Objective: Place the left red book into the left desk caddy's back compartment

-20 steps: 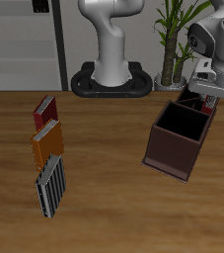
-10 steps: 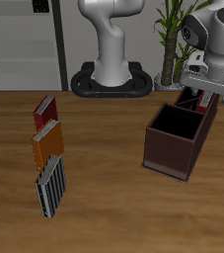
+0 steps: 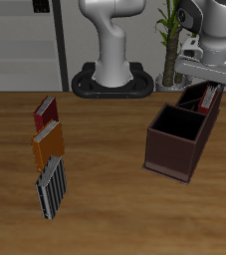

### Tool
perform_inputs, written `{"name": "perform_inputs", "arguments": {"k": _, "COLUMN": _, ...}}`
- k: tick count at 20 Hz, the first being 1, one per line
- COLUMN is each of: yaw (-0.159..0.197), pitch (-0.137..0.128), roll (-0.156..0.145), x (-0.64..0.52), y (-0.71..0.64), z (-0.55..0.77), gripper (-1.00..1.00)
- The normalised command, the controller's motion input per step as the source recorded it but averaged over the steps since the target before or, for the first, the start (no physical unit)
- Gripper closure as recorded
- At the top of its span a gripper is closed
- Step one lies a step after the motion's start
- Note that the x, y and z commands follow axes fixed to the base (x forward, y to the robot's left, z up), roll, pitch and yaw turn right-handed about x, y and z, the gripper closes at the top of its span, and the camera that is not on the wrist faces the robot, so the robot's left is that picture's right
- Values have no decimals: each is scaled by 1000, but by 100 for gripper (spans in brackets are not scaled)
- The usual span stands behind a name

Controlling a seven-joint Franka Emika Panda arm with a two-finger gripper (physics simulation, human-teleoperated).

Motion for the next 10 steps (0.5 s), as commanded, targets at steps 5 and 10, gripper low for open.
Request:
{"name": "perform_inputs", "arguments": {"k": 5, "yaw": 31, "pitch": -113, "roll": -20, "x": -226, "y": -288, "z": 351, "gripper": -100}}
{"name": "perform_inputs", "arguments": {"k": 10, "yaw": 6, "pitch": -25, "roll": -57, "x": -18, "y": -280, "z": 152, "gripper": -100}}
